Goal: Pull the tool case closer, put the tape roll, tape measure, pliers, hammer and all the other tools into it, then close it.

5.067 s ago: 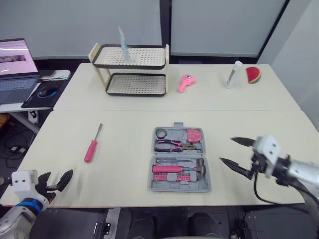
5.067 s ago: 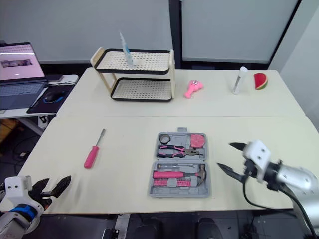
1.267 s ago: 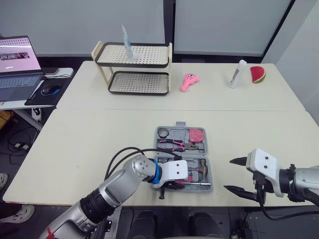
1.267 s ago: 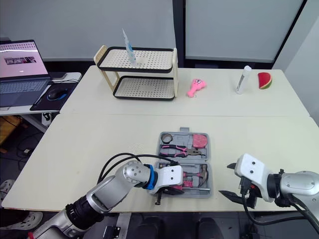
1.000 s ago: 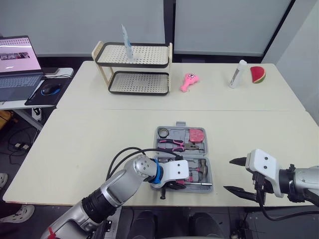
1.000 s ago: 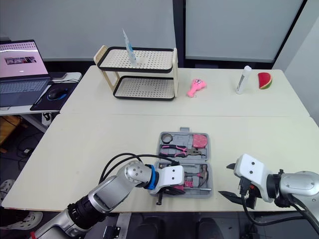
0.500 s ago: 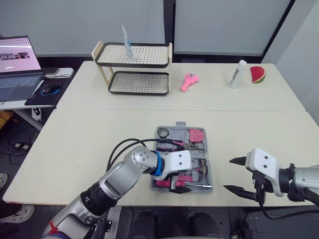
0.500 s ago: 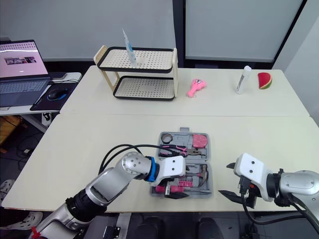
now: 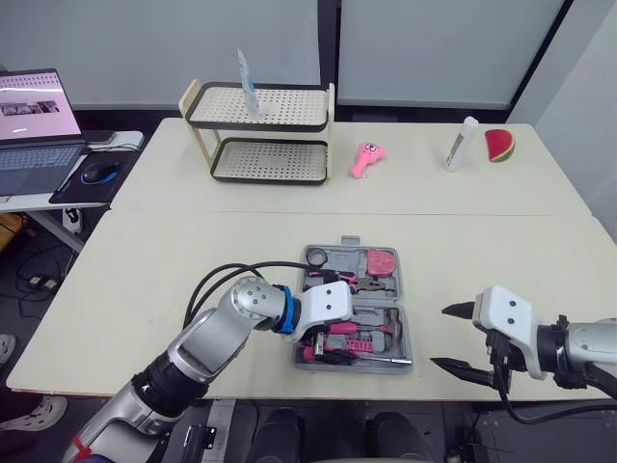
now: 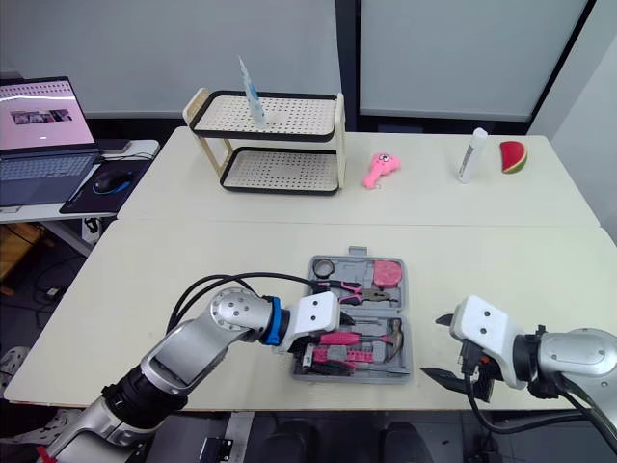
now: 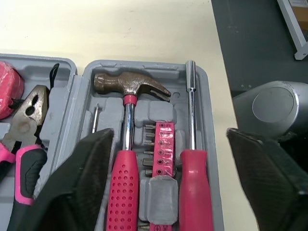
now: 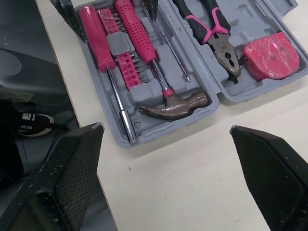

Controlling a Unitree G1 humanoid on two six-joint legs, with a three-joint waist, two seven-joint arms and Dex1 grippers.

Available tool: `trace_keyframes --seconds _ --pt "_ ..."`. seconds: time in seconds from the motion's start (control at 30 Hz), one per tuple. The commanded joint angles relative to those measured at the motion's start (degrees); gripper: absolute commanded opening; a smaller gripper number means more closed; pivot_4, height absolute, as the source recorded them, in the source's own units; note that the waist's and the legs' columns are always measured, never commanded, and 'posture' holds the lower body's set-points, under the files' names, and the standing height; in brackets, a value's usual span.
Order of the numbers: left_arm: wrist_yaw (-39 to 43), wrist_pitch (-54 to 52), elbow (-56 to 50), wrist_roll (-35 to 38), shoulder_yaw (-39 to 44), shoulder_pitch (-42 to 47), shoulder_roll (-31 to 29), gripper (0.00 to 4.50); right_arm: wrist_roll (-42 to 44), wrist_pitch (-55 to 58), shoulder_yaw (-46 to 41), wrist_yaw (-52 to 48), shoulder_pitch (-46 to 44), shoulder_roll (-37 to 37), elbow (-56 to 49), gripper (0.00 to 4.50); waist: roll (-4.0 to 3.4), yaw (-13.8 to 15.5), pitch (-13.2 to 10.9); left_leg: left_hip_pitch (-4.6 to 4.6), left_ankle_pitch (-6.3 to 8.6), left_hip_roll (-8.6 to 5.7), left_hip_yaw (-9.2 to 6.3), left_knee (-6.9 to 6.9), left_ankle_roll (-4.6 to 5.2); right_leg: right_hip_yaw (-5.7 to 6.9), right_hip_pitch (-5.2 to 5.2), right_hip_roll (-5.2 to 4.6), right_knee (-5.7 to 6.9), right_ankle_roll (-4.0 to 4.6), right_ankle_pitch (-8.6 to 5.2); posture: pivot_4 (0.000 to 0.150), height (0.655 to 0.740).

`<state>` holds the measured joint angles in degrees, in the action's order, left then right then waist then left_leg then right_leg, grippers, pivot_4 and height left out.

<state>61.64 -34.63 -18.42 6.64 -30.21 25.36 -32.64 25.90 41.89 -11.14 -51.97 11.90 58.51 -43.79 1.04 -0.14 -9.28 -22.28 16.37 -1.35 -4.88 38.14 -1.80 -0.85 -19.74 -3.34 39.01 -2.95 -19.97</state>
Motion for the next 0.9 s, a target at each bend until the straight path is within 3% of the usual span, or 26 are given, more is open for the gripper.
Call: trace_keyframes --seconds 0.03,0.1,0.17,0.23,0.4,0.9 --pt "0.7 1.33 -1.14 0.34 -0.61 -0.39 -0.18 2.42 0.41 -0.06 -0.69 0.37 -0.4 0.11 -1.34 4.5 0.0 -0.01 0.0 0.0 0.0 0.0 0.0 0.0 0.0 0.0 0.0 0.0 0.0 0.0 0.0 0.15 0.7356" --pt "1.29 1.5 -1.38 0.92 -0.53 -0.99 -0.32 1.79 0.42 -0.06 -0.62 0.46 -0.51 0.08 -1.31 4.5 0.0 -0.01 0.0 0.0 0.0 0.0 0.0 0.0 0.0 -0.01 0.0 0.0 0.0 0.0 0.0 0.15 0.7356" --pt "1.81 1.91 -1.38 1.89 0.11 -1.57 -0.27 1.79 0.44 -0.04 -0.47 0.56 -0.68 0.08 -1.29 4.5 0.0 -0.02 0.0 0.01 0.0 0.0 0.01 0.0 0.0 -0.01 0.0 0.0 0.0 0.0 0.0 0.15 0.7356" --pt "2.69 2.37 -1.11 2.02 0.28 -1.64 -0.65 2.14 0.56 0.03 -0.39 0.64 -0.84 0.12 -1.28 4.5 0.0 0.0 0.0 0.02 0.0 0.0 -0.01 0.0 0.0 -0.01 0.0 0.0 0.0 0.0 0.0 0.15 0.7356" --pt "3.36 9.8 0.95 0.58 0.42 -3.51 -1.99 3.56 0.95 0.3 -0.15 0.95 -1.23 0.09 -1.62 4.5 -0.01 -0.03 0.0 0.06 0.0 0.0 0.01 -0.01 0.0 -0.02 0.03 0.0 0.0 0.0 0.0 0.15 0.7356" --pt "1.11 21.44 9.06 -5.43 -0.79 -6.77 -0.36 3.56 2.21 1.08 0.15 1.23 -2.1 -0.16 -2.55 4.5 -0.01 -0.01 0.0 0.17 0.01 0.0 0.02 -0.03 0.01 -0.01 0.1 -0.01 0.0 0.0 0.0 0.15 0.7356"
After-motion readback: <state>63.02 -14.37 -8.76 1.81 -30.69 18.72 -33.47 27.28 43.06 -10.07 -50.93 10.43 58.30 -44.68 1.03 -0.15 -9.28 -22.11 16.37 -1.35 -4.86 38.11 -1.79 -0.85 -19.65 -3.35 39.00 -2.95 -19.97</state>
